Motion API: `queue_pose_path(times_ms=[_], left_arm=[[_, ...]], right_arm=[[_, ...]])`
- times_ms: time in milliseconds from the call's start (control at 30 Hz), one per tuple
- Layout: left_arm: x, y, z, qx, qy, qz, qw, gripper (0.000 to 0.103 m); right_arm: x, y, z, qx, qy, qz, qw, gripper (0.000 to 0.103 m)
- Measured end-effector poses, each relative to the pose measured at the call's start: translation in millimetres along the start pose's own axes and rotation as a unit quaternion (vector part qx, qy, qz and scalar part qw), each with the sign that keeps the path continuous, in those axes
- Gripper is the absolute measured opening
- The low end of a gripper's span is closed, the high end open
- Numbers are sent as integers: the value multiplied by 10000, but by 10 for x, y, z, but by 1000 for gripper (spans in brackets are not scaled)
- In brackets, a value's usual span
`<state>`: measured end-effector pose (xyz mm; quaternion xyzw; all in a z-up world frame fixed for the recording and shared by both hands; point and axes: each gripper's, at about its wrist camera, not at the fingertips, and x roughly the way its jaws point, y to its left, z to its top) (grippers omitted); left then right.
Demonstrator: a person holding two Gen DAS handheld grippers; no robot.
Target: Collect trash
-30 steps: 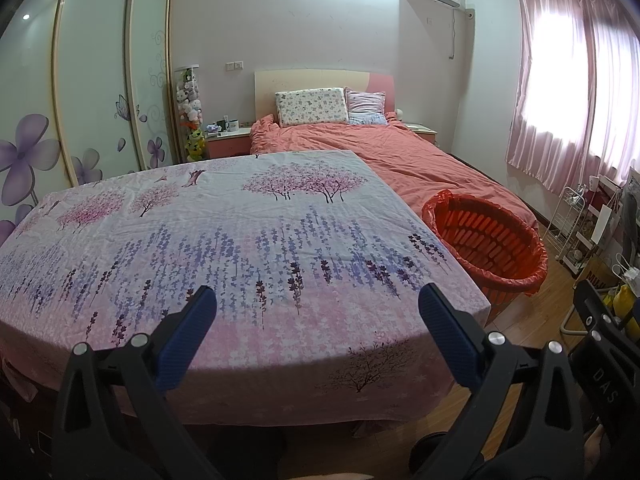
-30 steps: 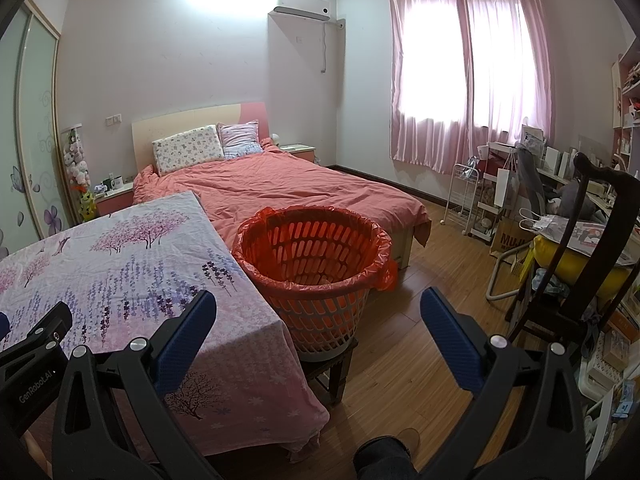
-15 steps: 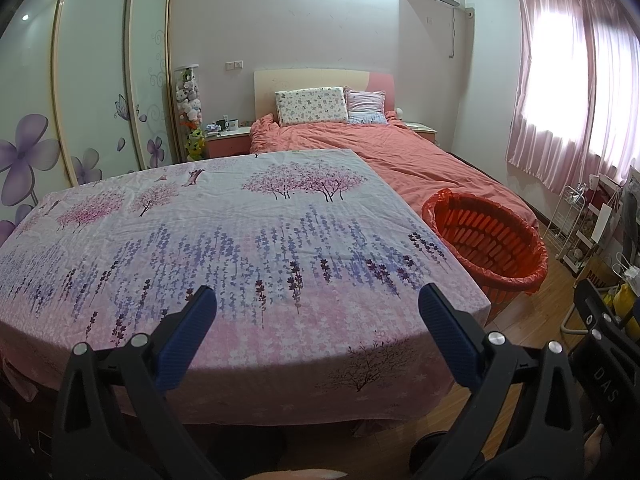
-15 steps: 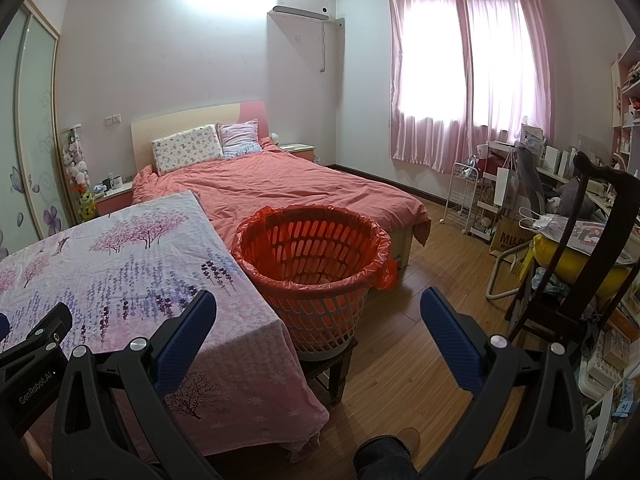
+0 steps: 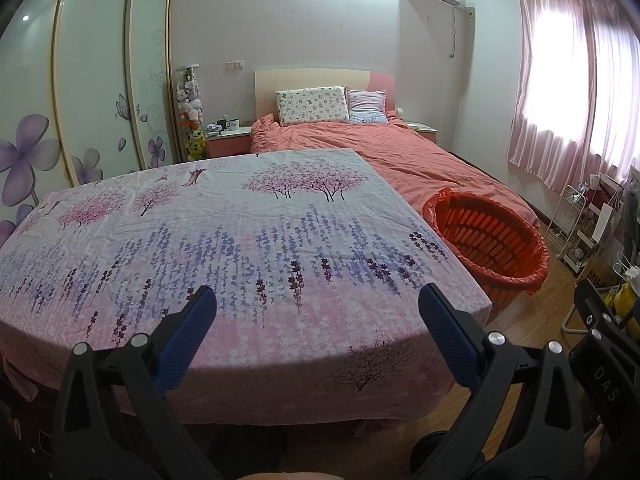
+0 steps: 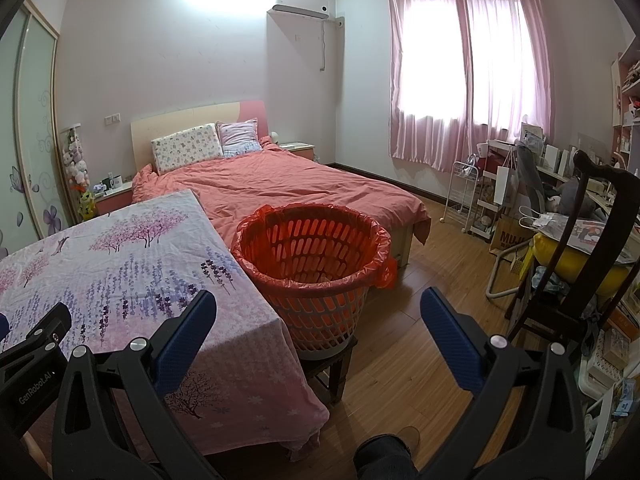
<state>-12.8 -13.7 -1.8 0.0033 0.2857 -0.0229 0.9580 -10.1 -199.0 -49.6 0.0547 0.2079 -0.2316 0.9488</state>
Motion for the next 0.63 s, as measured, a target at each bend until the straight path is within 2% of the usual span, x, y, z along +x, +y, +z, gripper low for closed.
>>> queue_pose_path(times_ms=[633], left_arm=[[-3, 7, -38, -9, 32, 12, 10000, 99]], right_arm=[[4, -12, 0, 8, 9, 3, 10000, 101]])
